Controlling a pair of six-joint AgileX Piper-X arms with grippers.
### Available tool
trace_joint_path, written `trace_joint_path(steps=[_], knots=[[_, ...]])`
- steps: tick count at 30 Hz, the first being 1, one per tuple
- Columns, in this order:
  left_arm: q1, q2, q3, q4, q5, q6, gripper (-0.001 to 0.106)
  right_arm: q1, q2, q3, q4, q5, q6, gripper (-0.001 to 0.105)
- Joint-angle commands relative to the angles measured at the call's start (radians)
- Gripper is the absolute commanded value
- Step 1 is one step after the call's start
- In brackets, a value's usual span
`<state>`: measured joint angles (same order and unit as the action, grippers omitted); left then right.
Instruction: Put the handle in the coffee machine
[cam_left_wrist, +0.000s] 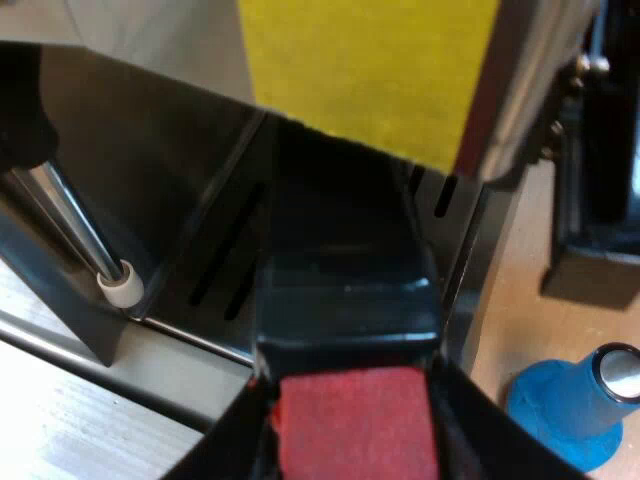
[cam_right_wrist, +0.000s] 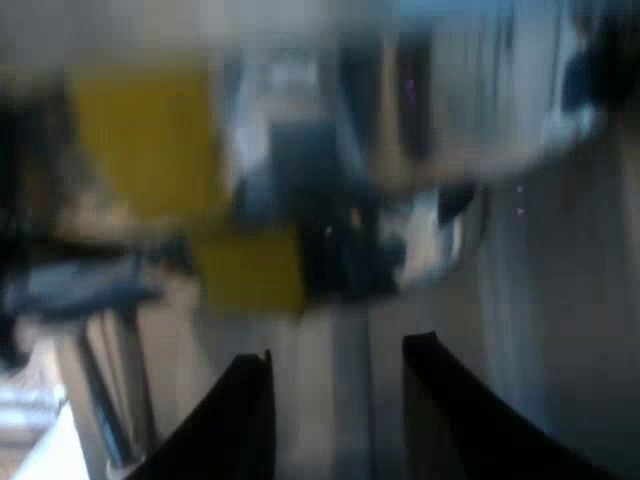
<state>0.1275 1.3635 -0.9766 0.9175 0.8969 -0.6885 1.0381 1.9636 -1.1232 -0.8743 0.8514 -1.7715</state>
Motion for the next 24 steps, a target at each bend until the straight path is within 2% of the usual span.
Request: trace_joint_path(steps=[1,16,22,24], knots=[[-0.004,-0.029,-0.022,0.007,0.128,0.012,0.0,-0.017,-0.002,-0.029,-0.011,-0.002,-0.004,0.033],[-0.004,-0.029,-0.022,0.007,0.128,0.012,0.0,-0.021,-0.002,-0.053,-0.032,0.004,-0.006,0.033],[-0.004,-0.029,-0.022,0.007,0.128,0.012,0.0,-0.021,-0.002,-0.053,-0.061,0.007,-0.046,0.033],[-0.004,-0.029,-0.022,0.007,0.128,0.012,0.004,-0.021,-0.002,-0.053,-0.084,0.007,-0.061,0.033]])
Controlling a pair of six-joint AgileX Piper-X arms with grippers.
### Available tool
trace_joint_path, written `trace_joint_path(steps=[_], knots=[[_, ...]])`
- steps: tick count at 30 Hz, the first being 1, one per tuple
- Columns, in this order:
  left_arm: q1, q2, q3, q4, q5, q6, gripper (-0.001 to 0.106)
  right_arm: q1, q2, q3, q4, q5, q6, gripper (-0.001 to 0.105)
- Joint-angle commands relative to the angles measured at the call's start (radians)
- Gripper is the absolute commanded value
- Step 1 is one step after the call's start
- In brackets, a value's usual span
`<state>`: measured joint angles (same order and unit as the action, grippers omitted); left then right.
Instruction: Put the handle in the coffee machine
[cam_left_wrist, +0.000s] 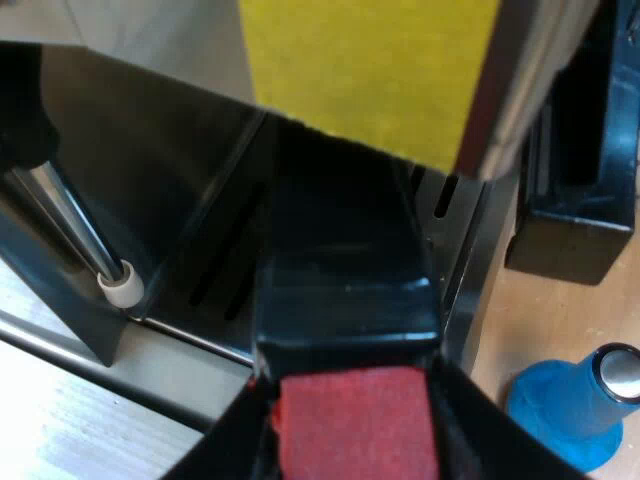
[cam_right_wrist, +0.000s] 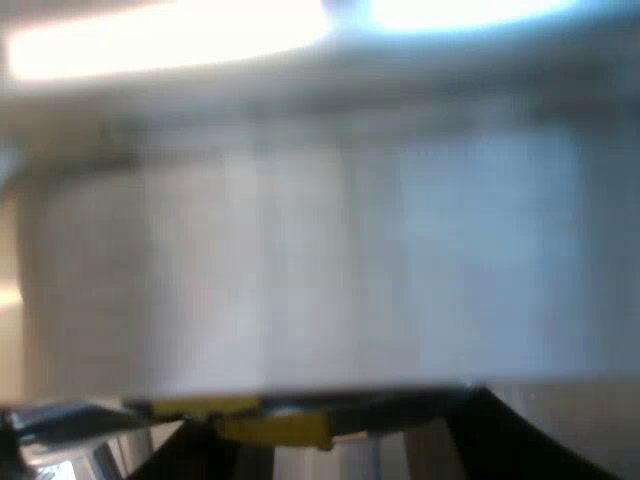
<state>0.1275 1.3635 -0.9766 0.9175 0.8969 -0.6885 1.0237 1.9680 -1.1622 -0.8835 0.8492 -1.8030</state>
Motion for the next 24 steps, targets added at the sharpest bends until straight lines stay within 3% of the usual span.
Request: trace_joint_path(steps=[1,4,5,8,12,18,24], knots=[[-0.004,-0.029,-0.022,0.007,0.12,0.012,0.012,-0.006,-0.007,-0.014,-0.084,0.009,-0.029,0.033],[-0.004,-0.029,-0.022,0.007,0.083,0.0,0.041,-0.006,-0.007,-0.014,-0.105,0.015,-0.034,0.033],[-0.004,-0.029,-0.022,0.007,0.06,-0.019,0.064,-0.006,-0.007,-0.014,-0.108,0.015,-0.035,0.033],[-0.004,-0.029,-0.022,0.012,0.014,-0.036,0.091,-0.006,-0.014,-0.014,-0.108,0.033,-0.035,0.033],[-0.004,-0.029,-0.022,0.046,-0.01,-0.032,0.091,-0.006,-0.025,-0.014,-0.108,0.045,-0.035,0.033],[0.001,-0.032,-0.022,0.095,-0.015,-0.032,0.077,-0.006,-0.042,-0.014,-0.106,0.047,-0.037,0.033],[0.016,-0.09,-0.022,0.105,-0.068,-0.027,0.076,-0.006,-0.044,-0.014,-0.106,0.047,-0.036,0.033]])
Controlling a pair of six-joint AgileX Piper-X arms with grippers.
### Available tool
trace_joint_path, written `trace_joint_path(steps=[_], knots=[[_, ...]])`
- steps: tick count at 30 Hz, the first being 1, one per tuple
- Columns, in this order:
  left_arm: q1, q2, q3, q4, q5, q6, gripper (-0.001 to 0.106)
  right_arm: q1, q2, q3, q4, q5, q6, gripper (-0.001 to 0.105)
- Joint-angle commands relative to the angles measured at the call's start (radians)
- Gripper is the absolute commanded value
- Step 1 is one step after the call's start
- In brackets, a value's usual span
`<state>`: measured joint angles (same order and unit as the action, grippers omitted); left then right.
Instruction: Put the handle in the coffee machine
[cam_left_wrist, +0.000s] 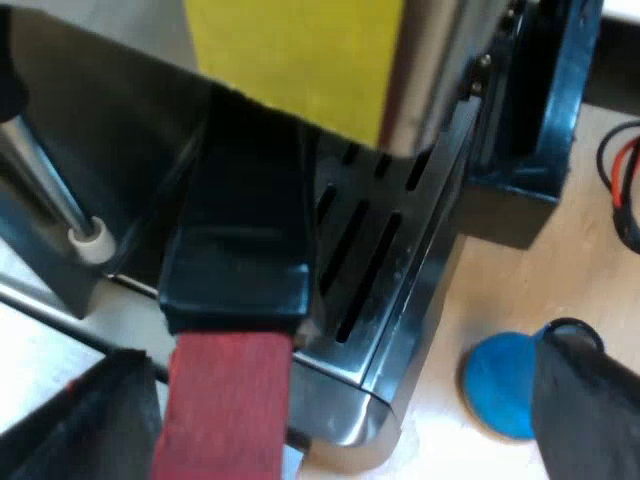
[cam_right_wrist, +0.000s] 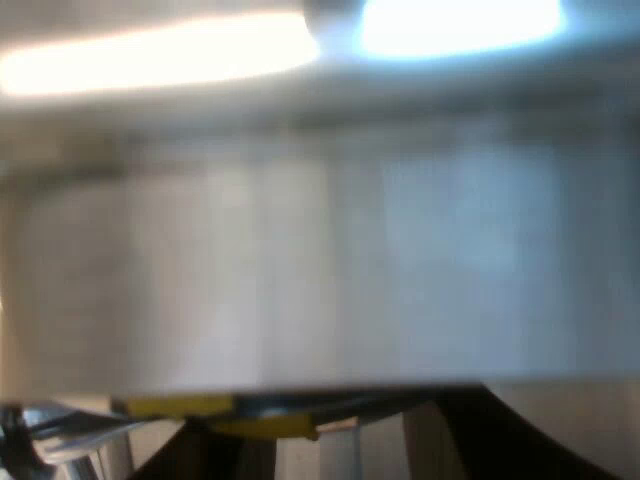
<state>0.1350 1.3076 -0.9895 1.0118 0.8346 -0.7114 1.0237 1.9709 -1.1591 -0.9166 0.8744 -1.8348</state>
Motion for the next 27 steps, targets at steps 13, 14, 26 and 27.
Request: trace_joint_path(steps=[13,14,26,27], knots=[[0.176,-0.056,-0.221,0.34,0.204,0.15,0.076,-0.006,-0.046,-0.017,-0.073,0.021,-0.004,0.033],[0.18,-0.056,-0.241,0.355,0.204,0.165,0.076,-0.006,-0.046,-0.017,-0.073,0.021,-0.004,0.033],[0.177,-0.056,-0.3,0.312,0.151,0.113,0.0,0.004,-0.046,-0.017,-0.073,0.019,-0.004,0.033],[0.175,-0.056,-0.3,0.296,0.134,0.089,0.0,0.004,-0.046,-0.017,-0.073,0.019,-0.004,0.033]])
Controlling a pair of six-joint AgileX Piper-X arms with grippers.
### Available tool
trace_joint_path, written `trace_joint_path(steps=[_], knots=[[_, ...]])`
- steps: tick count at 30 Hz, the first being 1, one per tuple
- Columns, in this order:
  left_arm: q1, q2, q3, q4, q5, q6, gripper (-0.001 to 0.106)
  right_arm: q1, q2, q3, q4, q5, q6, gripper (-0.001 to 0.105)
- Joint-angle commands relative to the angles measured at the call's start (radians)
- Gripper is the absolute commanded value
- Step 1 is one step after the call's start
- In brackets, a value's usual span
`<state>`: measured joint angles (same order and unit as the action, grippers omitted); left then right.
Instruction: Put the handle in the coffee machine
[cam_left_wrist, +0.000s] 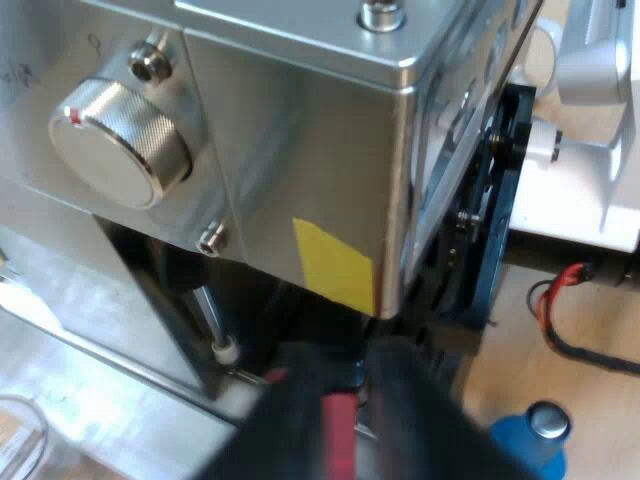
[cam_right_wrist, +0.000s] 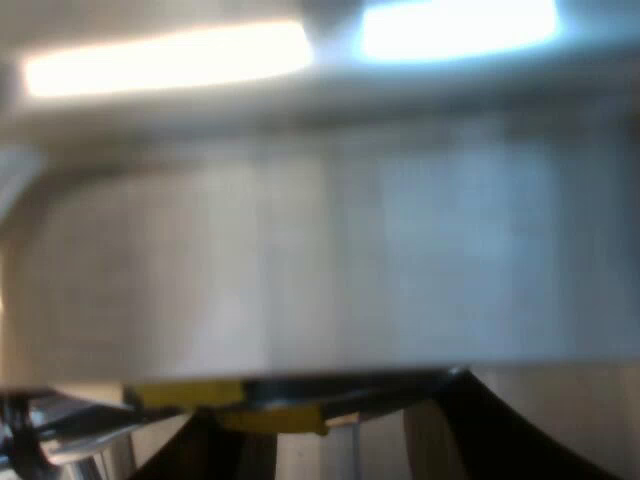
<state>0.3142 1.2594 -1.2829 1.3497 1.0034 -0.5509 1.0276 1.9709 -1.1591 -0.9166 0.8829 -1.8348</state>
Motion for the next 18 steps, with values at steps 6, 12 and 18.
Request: trace_joint_path(steps=[6,12,18], knots=[[-0.008,0.009,-0.006,-0.181,-0.167,-0.214,0.0,0.0,-0.046,-0.017,-0.073,0.011,-0.004,0.033],[-0.072,0.072,-0.006,-0.217,-0.307,-0.218,0.0,0.0,-0.046,-0.017,-0.073,0.011,-0.004,0.033],[-0.122,0.144,-0.006,-0.277,-0.371,-0.235,0.0,0.0,-0.046,-0.017,-0.073,0.011,-0.004,0.033]])
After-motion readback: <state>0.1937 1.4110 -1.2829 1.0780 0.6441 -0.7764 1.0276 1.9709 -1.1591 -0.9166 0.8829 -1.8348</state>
